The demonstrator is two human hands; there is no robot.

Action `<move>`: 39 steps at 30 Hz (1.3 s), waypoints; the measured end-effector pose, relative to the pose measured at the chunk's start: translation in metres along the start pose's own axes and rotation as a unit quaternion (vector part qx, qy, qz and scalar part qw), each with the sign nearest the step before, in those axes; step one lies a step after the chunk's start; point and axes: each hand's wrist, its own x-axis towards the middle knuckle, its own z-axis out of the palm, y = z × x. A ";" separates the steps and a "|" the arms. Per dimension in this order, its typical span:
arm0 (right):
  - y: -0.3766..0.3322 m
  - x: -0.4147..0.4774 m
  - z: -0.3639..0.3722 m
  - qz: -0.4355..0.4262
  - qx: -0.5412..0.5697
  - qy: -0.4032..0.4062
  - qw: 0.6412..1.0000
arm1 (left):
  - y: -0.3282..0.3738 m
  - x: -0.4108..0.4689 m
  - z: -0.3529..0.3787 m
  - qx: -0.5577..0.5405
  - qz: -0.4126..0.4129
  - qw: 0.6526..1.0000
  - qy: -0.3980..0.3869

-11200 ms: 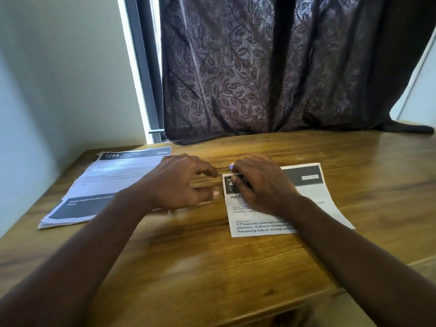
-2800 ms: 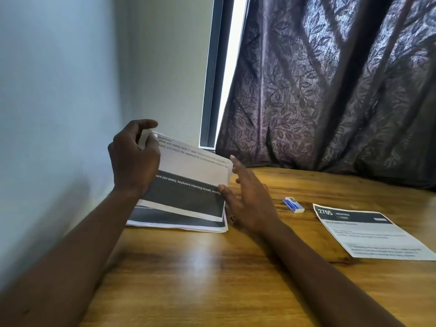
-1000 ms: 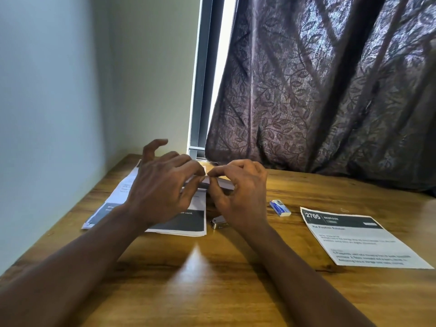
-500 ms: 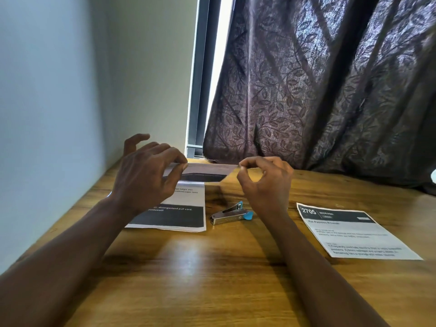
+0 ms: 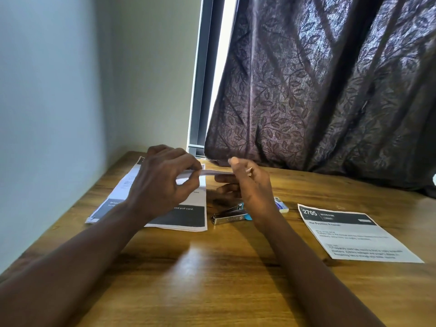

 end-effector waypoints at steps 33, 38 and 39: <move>-0.003 0.011 -0.027 -0.002 0.187 0.028 0.982 | -0.030 -0.005 -0.007 -0.286 -0.456 0.829 -0.151; -0.007 0.006 -0.026 -0.019 0.077 -0.012 0.997 | -0.031 -0.003 0.001 -0.386 -0.500 0.771 -0.083; -0.008 0.006 -0.026 -0.029 0.039 -0.020 0.999 | -0.033 -0.002 0.002 -0.399 -0.505 0.763 -0.059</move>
